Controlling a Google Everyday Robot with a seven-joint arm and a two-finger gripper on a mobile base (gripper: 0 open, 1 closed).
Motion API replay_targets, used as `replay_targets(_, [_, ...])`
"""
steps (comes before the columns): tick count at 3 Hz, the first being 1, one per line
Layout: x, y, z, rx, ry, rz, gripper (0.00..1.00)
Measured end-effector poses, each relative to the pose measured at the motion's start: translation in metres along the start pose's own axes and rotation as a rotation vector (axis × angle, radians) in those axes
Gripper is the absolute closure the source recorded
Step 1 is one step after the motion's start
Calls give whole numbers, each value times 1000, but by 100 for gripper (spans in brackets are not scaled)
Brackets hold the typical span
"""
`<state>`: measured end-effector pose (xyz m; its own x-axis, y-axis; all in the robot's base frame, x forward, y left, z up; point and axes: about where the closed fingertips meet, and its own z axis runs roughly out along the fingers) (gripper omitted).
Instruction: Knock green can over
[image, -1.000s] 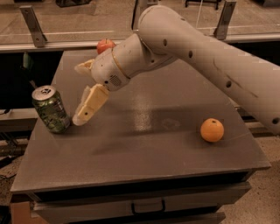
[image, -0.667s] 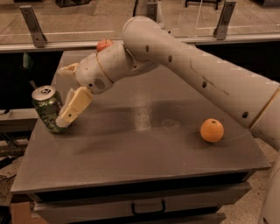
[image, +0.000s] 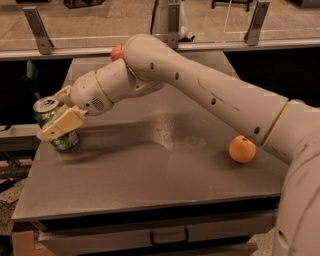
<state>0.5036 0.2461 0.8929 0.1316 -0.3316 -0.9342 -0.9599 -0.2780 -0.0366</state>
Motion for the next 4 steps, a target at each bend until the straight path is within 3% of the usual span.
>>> replay_targets(1, [8,-3,-11,36,-5,26,64])
replay_targets(2, [4,-14,-60,134,33,15,88])
replay_targets(3, [-10,-24,-115,224,133,-21,100])
replay_targets(4, [-15,-33,-166,288,319,-35,100])
